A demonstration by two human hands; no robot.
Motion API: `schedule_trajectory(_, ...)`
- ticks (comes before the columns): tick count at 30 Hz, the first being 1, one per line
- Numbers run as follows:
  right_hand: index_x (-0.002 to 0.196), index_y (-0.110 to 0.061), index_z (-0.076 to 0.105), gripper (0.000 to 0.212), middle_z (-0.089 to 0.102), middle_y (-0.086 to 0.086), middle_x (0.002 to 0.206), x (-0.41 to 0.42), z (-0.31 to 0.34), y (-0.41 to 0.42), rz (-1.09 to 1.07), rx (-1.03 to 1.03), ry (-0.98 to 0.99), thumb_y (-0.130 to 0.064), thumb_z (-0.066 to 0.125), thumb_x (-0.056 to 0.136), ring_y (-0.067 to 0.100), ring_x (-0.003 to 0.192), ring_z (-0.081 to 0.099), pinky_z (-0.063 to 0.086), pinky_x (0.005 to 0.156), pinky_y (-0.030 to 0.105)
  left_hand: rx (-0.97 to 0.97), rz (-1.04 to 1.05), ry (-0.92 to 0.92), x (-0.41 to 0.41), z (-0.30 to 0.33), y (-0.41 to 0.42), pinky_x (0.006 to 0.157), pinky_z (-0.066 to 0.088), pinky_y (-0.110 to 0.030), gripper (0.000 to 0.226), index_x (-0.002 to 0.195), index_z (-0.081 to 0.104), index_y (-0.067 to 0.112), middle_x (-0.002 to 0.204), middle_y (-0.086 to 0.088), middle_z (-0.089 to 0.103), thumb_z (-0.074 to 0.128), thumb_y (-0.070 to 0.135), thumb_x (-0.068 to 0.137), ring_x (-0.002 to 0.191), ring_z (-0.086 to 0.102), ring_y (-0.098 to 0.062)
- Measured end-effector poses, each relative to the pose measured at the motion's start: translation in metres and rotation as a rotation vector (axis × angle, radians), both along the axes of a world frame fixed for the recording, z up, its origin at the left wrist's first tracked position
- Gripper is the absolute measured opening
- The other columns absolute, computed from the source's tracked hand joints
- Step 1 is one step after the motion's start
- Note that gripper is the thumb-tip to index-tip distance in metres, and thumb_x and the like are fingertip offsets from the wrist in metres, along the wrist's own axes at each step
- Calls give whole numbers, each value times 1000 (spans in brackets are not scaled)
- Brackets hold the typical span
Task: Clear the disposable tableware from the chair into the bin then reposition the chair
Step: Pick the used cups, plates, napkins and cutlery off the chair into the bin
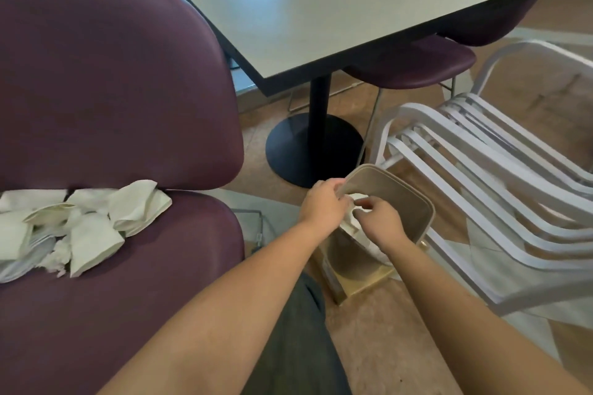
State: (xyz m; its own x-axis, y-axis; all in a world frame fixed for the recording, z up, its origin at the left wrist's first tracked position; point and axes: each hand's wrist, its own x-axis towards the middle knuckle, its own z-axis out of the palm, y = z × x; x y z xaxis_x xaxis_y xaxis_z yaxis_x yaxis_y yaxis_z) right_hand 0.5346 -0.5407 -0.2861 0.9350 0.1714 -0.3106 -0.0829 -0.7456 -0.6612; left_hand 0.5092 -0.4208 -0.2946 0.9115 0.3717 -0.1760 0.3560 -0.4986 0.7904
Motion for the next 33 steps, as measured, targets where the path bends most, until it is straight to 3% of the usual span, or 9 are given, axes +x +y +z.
schedule_trajectory(4, 120, -15, 64, 28, 67, 3, 110, -20, 26, 42, 67, 142, -48, -17, 55, 94, 13, 89, 60, 43, 73, 16, 14, 46, -46, -39, 29, 47, 94, 49, -34, 33, 128, 57, 29, 121, 7, 61, 55, 29, 96, 109, 57, -11)
schedule_trajectory(9, 113, -18, 66, 22, 65, -4, 105, -53, 44, 97, 186, 252, -92, -19, 59, 93, 13, 96, 58, 46, 82, 28, 32, 160, -70, -93, 47, 107, 88, 49, -29, 22, 115, 64, 30, 108, 12, 66, 55, 31, 95, 99, 62, -7)
schedule_trajectory(15, 97, -19, 67, 11, 66, -3, 94, -101, 57, 164, 287, 330, -21, -15, 60, 90, 15, 89, 60, 42, 76, 25, 47, 390, -55, -171, 53, 172, 89, 46, -28, 19, 109, 65, 30, 96, 15, 64, 57, 27, 93, 93, 60, -7)
schedule_trajectory(19, 93, -21, 66, 12, 64, -3, 87, -130, 52, 200, 354, 317, 8, -12, 59, 88, 12, 69, 55, 40, 62, 23, 57, 525, -38, -216, 48, 206, 82, 44, -26, 22, 111, 66, 28, 98, 10, 63, 55, 23, 93, 89, 58, -10)
schedule_trajectory(24, 91, -24, 66, 12, 66, -5, 86, -152, 41, 236, 376, 287, 54, -17, 58, 87, 12, 62, 54, 50, 67, 30, 93, 658, 4, -253, 34, 240, 83, 50, -32, 19, 104, 65, 34, 107, 8, 65, 55, 27, 90, 94, 62, -12)
schedule_trajectory(29, 102, -18, 66, 21, 67, -5, 95, -163, 32, 269, 376, 244, 56, -33, 60, 90, 10, 73, 56, 42, 59, 26, 170, 738, 139, -267, 17, 268, 96, 42, -37, 30, 118, 63, 27, 126, -4, 55, 58, 35, 90, 119, 50, -24)
schedule_trajectory(33, 106, -20, 56, 37, 64, 0, 110, -161, 22, 294, 356, 183, 40, -50, 60, 85, 21, 103, 60, 47, 83, 35, 186, 794, 209, -268, 12, 279, 98, 38, -40, 44, 128, 54, 24, 132, -7, 46, 57, 46, 90, 128, 37, -27)
